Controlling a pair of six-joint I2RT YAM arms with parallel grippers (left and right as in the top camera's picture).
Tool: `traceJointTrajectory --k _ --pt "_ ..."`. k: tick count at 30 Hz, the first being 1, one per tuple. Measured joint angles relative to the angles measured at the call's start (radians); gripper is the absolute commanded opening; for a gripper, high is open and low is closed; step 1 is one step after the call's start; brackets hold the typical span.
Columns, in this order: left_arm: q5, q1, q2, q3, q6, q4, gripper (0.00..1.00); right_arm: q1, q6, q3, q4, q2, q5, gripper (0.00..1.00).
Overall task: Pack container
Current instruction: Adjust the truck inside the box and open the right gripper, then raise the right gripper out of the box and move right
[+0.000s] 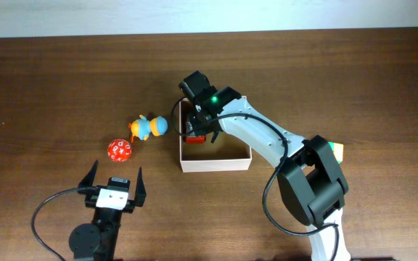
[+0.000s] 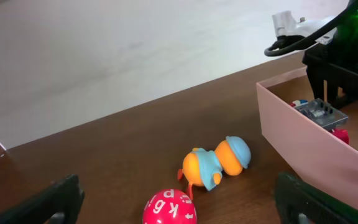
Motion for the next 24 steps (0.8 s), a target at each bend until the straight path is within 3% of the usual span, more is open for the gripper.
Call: traceJointTrajectory --k 12,24 --pt "0.0 0.0 0.0 0.0 0.0 0.0 0.99 -0.003 -0.013 0.0 -0.003 0.0 -0.008 0.21" --pt "0.0 0.0 0.0 0.0 0.0 0.0 0.99 -0.045 -0.031 0.085 -0.11 0.0 -0.005 0.22"
